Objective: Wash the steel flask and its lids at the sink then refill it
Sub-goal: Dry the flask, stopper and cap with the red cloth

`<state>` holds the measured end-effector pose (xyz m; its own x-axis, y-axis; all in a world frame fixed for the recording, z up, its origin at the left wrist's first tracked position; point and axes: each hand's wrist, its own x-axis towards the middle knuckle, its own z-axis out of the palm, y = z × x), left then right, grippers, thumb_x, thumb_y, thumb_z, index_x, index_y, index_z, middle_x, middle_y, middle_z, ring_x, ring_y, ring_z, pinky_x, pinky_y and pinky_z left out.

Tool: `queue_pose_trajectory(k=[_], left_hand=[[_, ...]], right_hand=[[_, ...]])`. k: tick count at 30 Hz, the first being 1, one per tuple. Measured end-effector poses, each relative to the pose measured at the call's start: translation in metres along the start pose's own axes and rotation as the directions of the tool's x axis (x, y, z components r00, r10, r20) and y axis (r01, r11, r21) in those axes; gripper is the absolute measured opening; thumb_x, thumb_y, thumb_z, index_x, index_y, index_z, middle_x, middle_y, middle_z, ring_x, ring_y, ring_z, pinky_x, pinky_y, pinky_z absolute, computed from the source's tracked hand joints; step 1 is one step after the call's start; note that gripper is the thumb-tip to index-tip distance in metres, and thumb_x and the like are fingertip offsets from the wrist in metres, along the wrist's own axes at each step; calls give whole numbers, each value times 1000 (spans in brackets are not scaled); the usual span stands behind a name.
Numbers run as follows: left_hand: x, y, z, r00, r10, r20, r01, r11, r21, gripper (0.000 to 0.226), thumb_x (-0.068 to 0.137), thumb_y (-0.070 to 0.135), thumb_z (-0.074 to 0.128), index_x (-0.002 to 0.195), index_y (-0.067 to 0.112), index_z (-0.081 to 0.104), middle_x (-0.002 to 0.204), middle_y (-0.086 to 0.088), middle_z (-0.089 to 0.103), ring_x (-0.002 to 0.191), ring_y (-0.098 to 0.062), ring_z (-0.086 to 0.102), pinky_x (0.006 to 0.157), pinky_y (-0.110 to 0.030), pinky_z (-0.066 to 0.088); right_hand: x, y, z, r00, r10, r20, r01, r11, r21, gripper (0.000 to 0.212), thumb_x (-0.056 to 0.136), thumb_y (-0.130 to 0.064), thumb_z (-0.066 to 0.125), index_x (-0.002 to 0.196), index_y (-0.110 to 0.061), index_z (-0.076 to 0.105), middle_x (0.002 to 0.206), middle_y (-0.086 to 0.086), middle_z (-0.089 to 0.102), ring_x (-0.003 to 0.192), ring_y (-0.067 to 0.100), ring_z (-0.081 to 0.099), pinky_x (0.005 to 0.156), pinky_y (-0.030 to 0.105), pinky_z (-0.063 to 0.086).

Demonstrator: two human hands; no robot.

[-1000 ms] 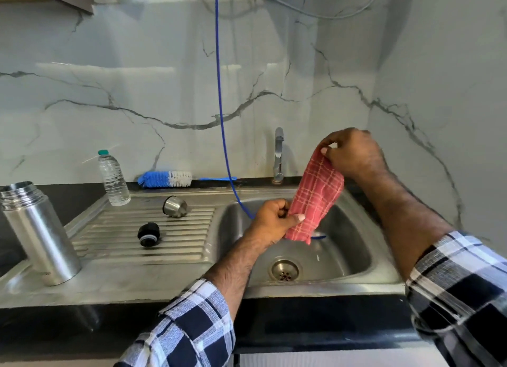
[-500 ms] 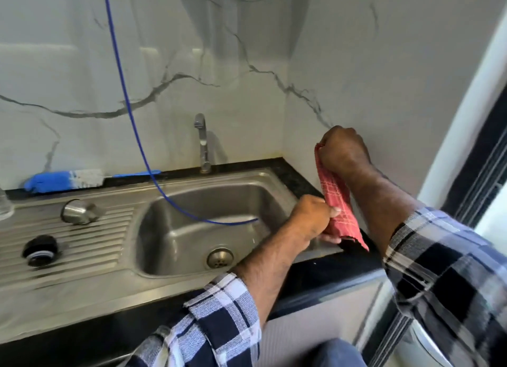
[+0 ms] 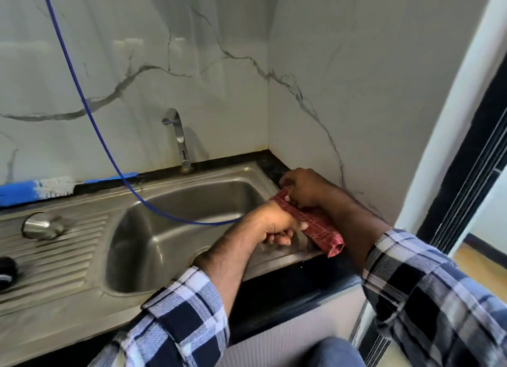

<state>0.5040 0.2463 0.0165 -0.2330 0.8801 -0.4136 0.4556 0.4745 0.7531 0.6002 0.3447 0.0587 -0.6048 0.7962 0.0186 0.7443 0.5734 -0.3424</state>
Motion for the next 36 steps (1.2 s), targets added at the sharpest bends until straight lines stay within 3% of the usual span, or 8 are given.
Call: queue_pose_trajectory(k=[2, 4, 8, 11, 15, 20, 24, 36], left_hand=[[11, -3, -9, 993, 8, -120, -15, 998, -63, 26, 93, 26, 83, 79, 10, 67, 59, -6, 67, 36, -10, 54, 35, -16, 29], [21, -5, -10, 982, 4, -190, -19, 997, -77, 21, 89, 23, 86, 85, 8, 73, 61, -8, 71, 47, -16, 57, 39, -20, 35], [30, -3, -2, 972, 23, -234, -50, 993, -111, 15, 90, 20, 83, 94, 7, 76, 61, -5, 72, 51, -16, 58, 43, -23, 40], [31, -1, 1, 950, 105, -294, -146, 981, -124, 4, 95, 16, 77, 96, 13, 75, 80, -6, 76, 58, -15, 63, 46, -21, 42], [21, -5, -3, 951, 185, -248, -212, 973, -87, 7, 100, 18, 71, 106, 20, 72, 103, -9, 79, 71, -16, 67, 45, -20, 45], [2, -24, -40, 956, 124, -267, -138, 990, -34, 24, 101, 9, 51, 90, 19, 70, 91, -9, 77, 63, -18, 70, 40, -22, 43], [-32, -53, -94, 934, 76, -348, -94, 995, -34, 14, 105, 23, 63, 96, 15, 70, 97, -12, 79, 70, -20, 72, 47, -25, 47], [-173, -182, -229, 654, -51, -755, -97, 984, -151, 24, 96, 32, 75, 82, 14, 69, 79, -8, 79, 61, -18, 72, 45, -21, 47]], right_hand=[[-1, 5, -1, 996, 73, -43, -70, 994, 79, 15, 89, -10, 78, 102, -19, 79, 110, 9, 77, 88, 24, 76, 87, 40, 64], [-3, 8, 1, 987, 148, -60, -146, 988, 42, 6, 92, -13, 72, 92, -16, 78, 94, 10, 77, 70, 24, 77, 74, 42, 67], [-13, 9, 6, 969, 243, -48, -246, 965, -92, 28, 93, -15, 69, 120, -9, 70, 113, 15, 72, 94, 32, 74, 84, 40, 63], [-18, 8, 3, 956, 285, -75, -293, 942, -163, 37, 99, -16, 63, 134, -7, 61, 132, 18, 65, 117, 35, 67, 95, 40, 56], [-23, 1, 4, 947, 293, -131, -313, 934, -171, 35, 101, -19, 59, 134, -7, 62, 133, 18, 65, 118, 36, 66, 93, 39, 54], [-20, -42, 14, 970, 181, -163, -205, 968, -147, 36, 97, -21, 60, 130, -8, 65, 130, 18, 67, 117, 36, 67, 94, 39, 56], [-7, -91, 29, 990, 68, -126, -89, 981, -169, 38, 91, -26, 70, 125, -9, 71, 125, 17, 73, 117, 35, 71, 95, 40, 58], [-10, -301, 82, 948, -315, -34, 309, 943, -123, 40, 83, -48, 77, 106, -16, 78, 112, 11, 77, 105, 34, 72, 84, 35, 57]])
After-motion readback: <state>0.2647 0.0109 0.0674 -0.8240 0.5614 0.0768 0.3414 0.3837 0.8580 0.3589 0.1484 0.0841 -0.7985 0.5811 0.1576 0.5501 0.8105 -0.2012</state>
